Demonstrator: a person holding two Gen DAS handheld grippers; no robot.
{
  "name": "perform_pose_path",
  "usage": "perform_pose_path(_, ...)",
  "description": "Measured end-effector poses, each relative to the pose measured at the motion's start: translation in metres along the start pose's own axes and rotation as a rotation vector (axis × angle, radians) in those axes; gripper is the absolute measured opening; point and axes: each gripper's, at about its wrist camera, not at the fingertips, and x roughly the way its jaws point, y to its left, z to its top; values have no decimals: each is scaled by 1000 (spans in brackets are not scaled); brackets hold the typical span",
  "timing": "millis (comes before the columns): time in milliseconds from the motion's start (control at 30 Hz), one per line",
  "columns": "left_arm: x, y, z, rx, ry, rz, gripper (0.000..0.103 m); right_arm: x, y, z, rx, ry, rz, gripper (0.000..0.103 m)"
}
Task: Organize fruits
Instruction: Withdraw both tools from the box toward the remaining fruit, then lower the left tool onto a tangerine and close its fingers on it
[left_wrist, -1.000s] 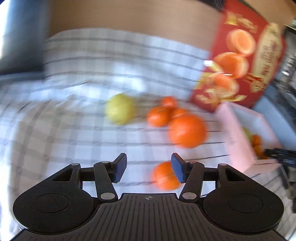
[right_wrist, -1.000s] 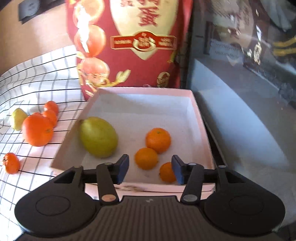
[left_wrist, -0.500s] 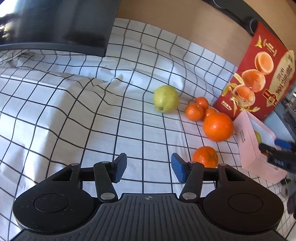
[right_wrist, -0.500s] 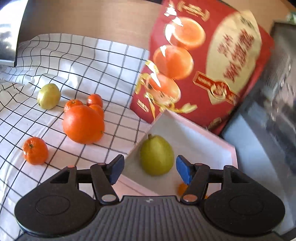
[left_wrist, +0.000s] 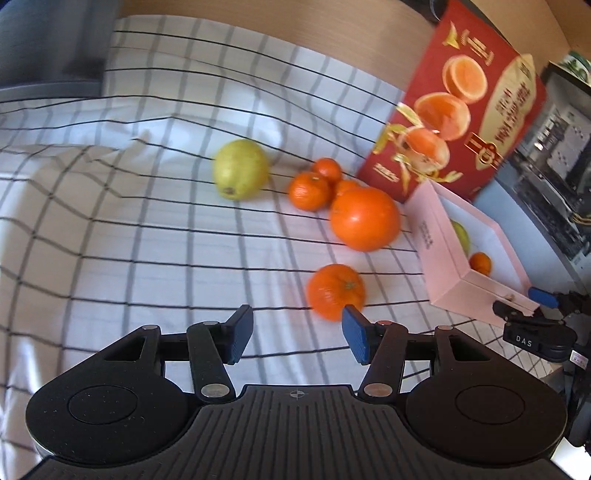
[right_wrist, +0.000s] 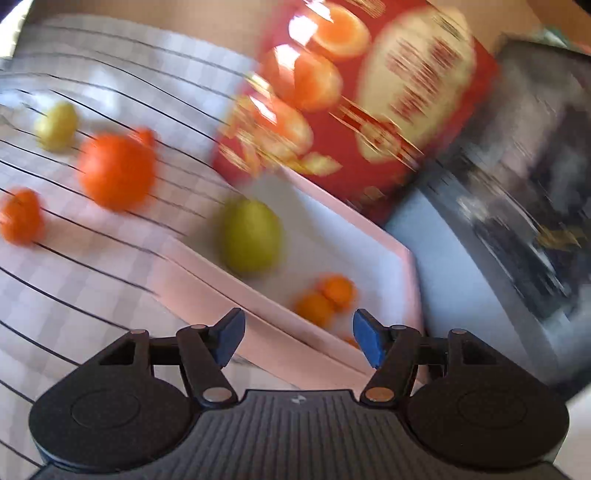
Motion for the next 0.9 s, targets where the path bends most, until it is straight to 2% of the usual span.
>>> perform_pose_path(33,3,-4,1,8,4,-6,58,5,-9,-4,32,23,-2,69)
perform_pose_path(200,12,-20,2,51,27,-22,58,21,-35,-18,79,71,-90,68)
perform_pose_path(567,6,-23,4,61,14,11,58,35,-63,-22,148,97,-95,68)
perform_pose_path(667,2,-18,5,43,4,31,58,19,-68,-25,228,104,-44,68)
perform_pose_path(733,0,-14,4,31,3,46,58,6,-66,-27,279,99,23,68)
perform_pose_path(833,-4,-10,2,28,4,69,58,-13,-43,-16,232,38,139,69)
perform_pose_path(900,-9,-7,2,18,-5,76,58,-21,-22,-3,180,-4,250,69)
